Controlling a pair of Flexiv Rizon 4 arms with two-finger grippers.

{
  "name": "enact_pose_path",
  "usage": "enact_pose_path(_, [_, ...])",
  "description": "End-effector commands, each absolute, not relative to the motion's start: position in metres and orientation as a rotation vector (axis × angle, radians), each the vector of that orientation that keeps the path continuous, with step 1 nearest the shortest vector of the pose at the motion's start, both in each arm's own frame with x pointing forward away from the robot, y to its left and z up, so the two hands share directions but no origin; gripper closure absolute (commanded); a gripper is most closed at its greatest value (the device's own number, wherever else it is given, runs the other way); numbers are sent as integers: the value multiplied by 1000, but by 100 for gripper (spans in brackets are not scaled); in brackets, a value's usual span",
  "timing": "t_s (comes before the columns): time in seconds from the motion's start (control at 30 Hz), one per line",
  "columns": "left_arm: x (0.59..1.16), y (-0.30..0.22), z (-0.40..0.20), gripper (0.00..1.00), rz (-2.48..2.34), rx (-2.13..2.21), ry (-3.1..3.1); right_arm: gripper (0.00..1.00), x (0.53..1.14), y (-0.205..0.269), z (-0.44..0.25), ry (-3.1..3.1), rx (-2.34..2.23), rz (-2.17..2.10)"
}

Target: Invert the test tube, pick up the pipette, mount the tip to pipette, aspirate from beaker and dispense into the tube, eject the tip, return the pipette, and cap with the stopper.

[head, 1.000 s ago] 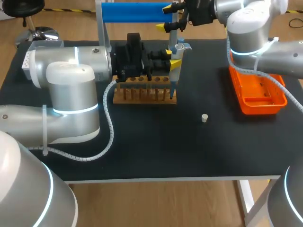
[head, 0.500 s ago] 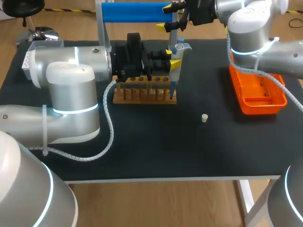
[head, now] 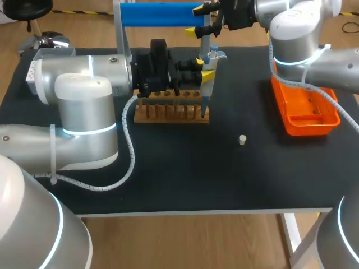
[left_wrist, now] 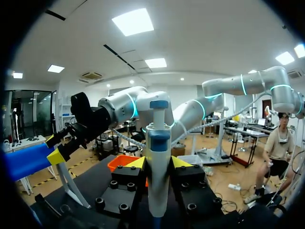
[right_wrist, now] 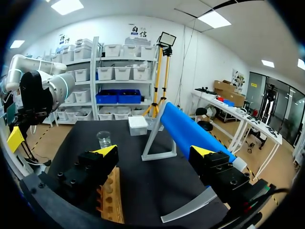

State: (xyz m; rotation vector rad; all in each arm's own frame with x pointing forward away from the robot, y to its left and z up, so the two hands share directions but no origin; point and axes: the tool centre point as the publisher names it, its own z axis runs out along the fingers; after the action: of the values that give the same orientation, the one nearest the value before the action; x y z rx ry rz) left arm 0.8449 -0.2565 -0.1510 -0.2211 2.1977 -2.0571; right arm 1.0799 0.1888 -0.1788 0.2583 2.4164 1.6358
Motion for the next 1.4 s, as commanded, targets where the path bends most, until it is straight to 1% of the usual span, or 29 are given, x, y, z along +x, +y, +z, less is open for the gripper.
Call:
enact_pose_path(0.03, [844, -258, -152, 100, -2056, -224, 2193, 0, 1080, 188, -178, 2423, 257, 1635])
enact_pose_path(0.2, [847, -250, -151, 100, -2023, -257, 2194, 0, 1080, 188, -178, 2423, 257, 1635])
enact_pose_path(0.67, [870, -156, -154, 100, -1745, -589, 2129, 0, 1080, 188, -178, 2423, 257, 1635])
enact_pose_path(1.07, [919, -102, -154, 100, -1603, -745, 2048, 0, 1080, 188, -178, 2423, 257, 1635])
enact_pose_path(1.4, [962, -84, -157, 100, -1535, -816, 2040, 0, 1080, 188, -178, 2423, 257, 1635])
